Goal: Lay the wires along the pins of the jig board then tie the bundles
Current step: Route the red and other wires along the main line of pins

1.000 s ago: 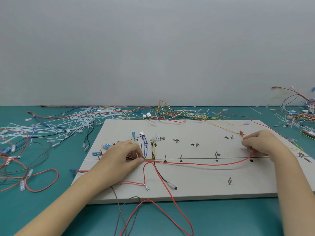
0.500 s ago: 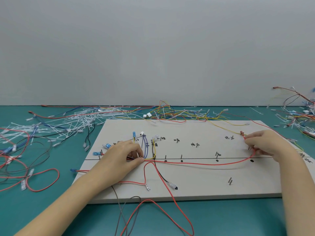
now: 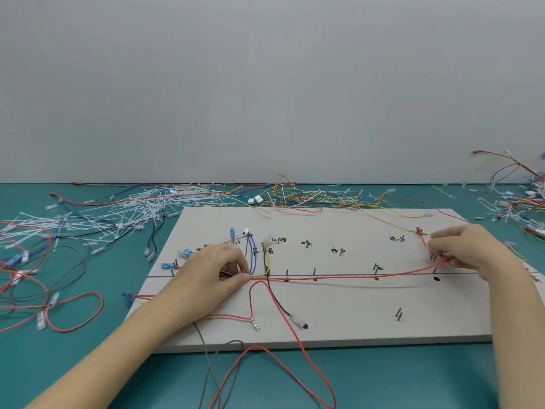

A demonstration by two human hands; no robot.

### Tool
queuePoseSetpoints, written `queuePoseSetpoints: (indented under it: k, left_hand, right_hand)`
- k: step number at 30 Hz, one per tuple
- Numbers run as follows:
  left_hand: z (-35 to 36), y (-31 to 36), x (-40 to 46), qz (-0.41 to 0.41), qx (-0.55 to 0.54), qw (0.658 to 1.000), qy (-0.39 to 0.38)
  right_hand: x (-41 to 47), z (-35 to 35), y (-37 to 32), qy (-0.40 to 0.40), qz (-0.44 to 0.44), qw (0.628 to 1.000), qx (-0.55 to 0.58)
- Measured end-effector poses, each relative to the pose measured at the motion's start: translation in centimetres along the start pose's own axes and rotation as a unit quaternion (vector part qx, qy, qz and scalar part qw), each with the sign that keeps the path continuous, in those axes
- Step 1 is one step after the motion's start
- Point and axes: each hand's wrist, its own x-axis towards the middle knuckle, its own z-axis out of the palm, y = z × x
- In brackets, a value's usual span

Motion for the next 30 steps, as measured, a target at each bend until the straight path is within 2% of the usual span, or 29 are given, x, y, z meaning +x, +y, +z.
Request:
queuePoseSetpoints:
  k: [17,30]
  left_hand:
    - [-0.02,-0.07,-0.01,-0.001,0.003,1.000,-0.003]
    - [0.01,0.00,0.01,-0.003,0.001,1.000,-0.001]
  right_hand:
    - [0.02,-0.24,-0.61,-0.031,-0.053,0.998,0.011]
    - [0.38,-0.22,-0.23,-0.033,0.012,0.998,-0.052]
